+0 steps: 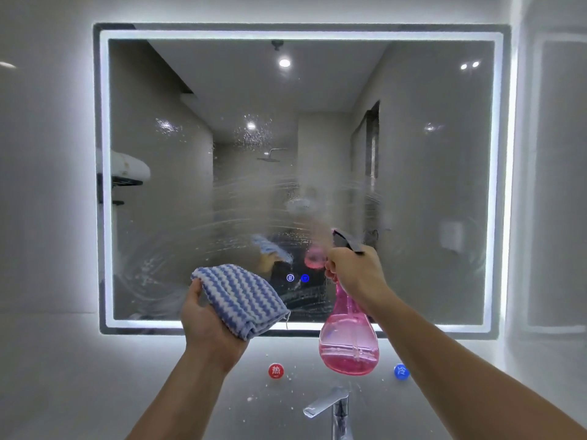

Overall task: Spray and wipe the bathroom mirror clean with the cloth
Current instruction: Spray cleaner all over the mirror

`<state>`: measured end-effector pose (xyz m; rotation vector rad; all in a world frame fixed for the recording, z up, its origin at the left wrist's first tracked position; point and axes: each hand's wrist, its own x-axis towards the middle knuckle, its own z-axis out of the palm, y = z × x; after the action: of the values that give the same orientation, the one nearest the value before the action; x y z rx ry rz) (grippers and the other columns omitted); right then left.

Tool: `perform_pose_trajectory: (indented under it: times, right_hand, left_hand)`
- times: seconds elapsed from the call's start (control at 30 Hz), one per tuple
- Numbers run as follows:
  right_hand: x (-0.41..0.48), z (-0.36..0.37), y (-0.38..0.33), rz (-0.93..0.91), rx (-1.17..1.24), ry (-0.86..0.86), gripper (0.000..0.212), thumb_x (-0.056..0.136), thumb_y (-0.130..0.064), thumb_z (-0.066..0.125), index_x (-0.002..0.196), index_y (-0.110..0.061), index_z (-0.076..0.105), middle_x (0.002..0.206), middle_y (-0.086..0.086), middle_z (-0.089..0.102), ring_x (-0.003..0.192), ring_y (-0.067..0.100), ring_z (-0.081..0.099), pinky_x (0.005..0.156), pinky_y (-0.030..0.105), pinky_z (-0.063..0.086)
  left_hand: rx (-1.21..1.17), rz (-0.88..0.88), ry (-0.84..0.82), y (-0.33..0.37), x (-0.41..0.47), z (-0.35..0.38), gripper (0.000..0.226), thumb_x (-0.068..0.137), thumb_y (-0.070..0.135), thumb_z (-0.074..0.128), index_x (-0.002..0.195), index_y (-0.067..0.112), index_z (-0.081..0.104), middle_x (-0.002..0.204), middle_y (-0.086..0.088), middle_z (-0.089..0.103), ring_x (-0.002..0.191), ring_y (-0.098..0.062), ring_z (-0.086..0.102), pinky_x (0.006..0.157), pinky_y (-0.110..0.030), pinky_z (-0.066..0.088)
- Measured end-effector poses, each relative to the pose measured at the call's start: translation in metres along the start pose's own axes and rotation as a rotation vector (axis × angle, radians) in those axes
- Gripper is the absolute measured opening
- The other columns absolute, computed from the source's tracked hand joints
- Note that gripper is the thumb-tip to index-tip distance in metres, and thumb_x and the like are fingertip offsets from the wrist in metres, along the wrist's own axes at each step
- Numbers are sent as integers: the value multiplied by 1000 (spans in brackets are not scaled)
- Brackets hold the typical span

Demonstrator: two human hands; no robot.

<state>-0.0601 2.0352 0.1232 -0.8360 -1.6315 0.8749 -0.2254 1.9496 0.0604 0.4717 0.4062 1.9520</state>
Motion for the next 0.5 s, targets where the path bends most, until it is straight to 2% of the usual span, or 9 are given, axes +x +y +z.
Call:
perform_pose_trajectory:
  times: [0.17,0.27,0.37,0.5]
  right_hand:
    - [-3,11,3,-12,-9,-44,30,63,-4,48,39,-18,37,46,-1,37,45,13,30,46,26,26]
    - [-9,16,5,-34,-14,-60,31,69,-2,48,43,-13,37,50,3,40,49,15,36,48,23,31]
    - [-13,19,7,-41,-17,-49,28,71,-3,48,45,-10,41,57,10,46,63,22,45,60,34,37]
    - [-15,22,7,-48,13,-79,30,73,-2,48,47,-13,39,52,1,40,52,14,35,52,26,32]
  left_hand:
    - [1,23,7,7,0,-8,65,93,58,30,144,17,37,139,-18,48,117,-42,50,85,-58,44]
    - [4,16,11,8,-1,-10,65,93,58,29,144,17,37,139,-18,48,119,-43,49,87,-58,44]
    - [10,16,7,9,-1,-13,65,94,57,29,144,16,36,140,-18,47,119,-43,49,84,-59,47]
    - [18,22,4,11,-2,-19,66,93,58,29,144,17,35,139,-17,48,117,-43,50,75,-61,51]
